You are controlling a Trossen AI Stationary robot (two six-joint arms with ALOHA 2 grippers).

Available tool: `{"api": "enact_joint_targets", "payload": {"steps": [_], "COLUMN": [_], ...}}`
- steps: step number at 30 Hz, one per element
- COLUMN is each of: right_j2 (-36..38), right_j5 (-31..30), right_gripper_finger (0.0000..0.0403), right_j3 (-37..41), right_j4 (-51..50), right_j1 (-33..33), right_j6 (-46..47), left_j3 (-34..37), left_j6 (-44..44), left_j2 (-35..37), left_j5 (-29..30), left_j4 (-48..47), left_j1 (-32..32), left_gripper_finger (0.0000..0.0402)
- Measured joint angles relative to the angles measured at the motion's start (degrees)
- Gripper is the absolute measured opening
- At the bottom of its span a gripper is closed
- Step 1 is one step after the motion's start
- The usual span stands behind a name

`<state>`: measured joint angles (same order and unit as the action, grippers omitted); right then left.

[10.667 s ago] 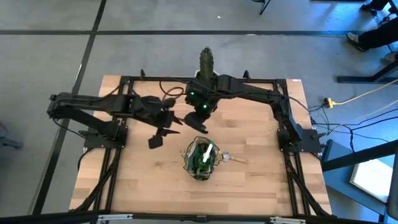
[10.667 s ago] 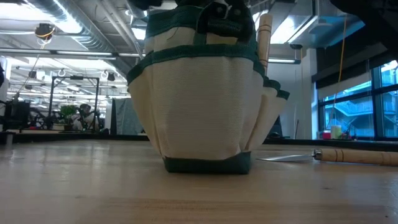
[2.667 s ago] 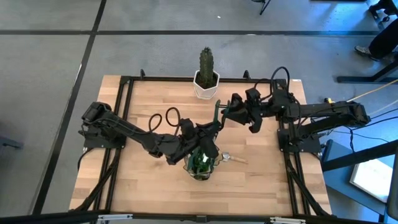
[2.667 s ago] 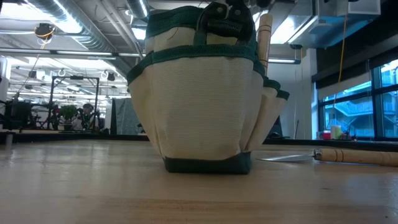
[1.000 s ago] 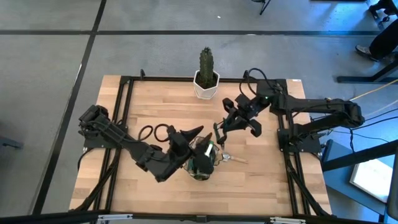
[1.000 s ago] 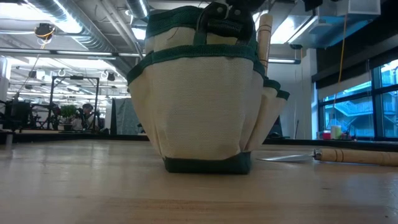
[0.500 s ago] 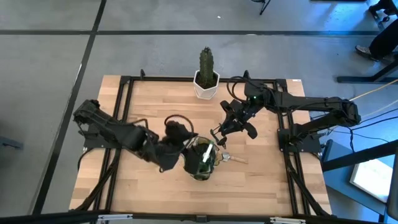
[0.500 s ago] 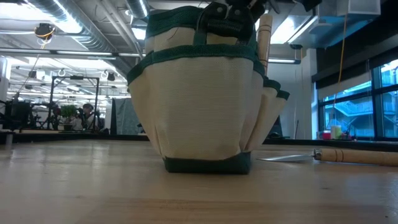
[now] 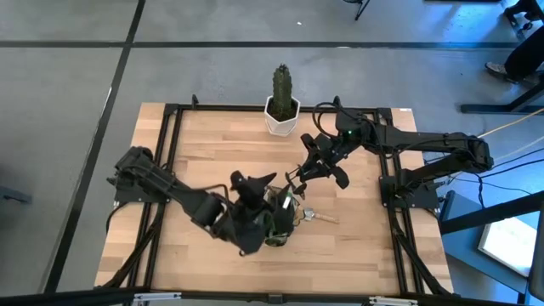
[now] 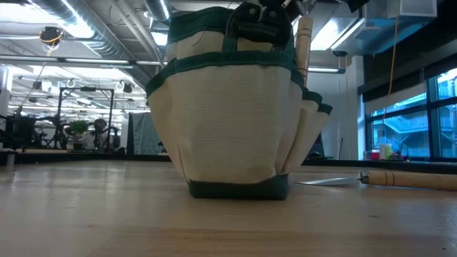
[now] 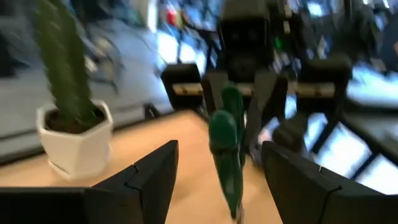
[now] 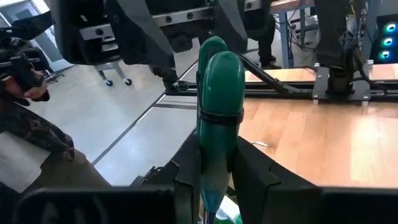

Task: Pick & Place Garden tools in Gardening bag
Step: Put the shear scissors into the gardening bag

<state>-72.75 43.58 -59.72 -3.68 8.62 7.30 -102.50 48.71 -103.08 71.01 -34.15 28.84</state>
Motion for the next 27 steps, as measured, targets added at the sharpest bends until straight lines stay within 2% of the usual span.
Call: {"api": "enact_joint_targets", "payload": {"steps": [2, 3, 7, 9, 12, 14, 20, 27], "right_j2": [0.0, 0.0, -0.11, -0.93, -3.5, -5.37, -9.96, -10.16], "right_j5": [0.16, 0.62, 5.11, 10.28, 21.33, 23.95, 21.53, 22.63], "right_gripper_finger": [0.0064, 0.0064, 0.0064, 0.0064, 0.0064, 0.0064, 0.0064, 0.0064], "right_j3": [0.0, -0.01, -0.02, -0.07, -0.11, -0.09, -0.07, -0.04], "right_j4": [0.09, 0.17, 0.84, 1.76, 4.3, 5.05, 6.4, 11.58], "right_j1": [-0.02, -0.02, -0.02, 0.01, 0.17, 0.17, 0.38, 0.51], "right_j6": [-0.54, -0.75, -2.97, -3.63, -3.02, -1.87, -2.19, 0.11], "left_j3": [0.0, 0.02, 0.01, 0.01, -0.26, -0.31, -0.31, -0.31], "left_j6": [0.19, 1.02, 5.35, 4.26, -1.4, -4.87, -5.79, -2.96], "left_j2": [-1.16, -1.36, -1.51, -1.56, -1.49, -1.14, -1.05, -1.05], "left_j5": [4.84, 5.35, -0.62, -1.95, 1.22, 1.93, 1.02, 0.86], "left_j4": [1.85, 1.55, 0.32, 3.38, 10.16, 13.47, 16.4, 16.29], "left_j1": [0.72, 0.95, 0.3, 0.18, 1.13, 1.43, 1.58, 3.45], "left_gripper_finger": [0.0225, 0.0225, 0.0225, 0.0225, 0.0225, 0.0225, 0.0225, 0.0226]}}
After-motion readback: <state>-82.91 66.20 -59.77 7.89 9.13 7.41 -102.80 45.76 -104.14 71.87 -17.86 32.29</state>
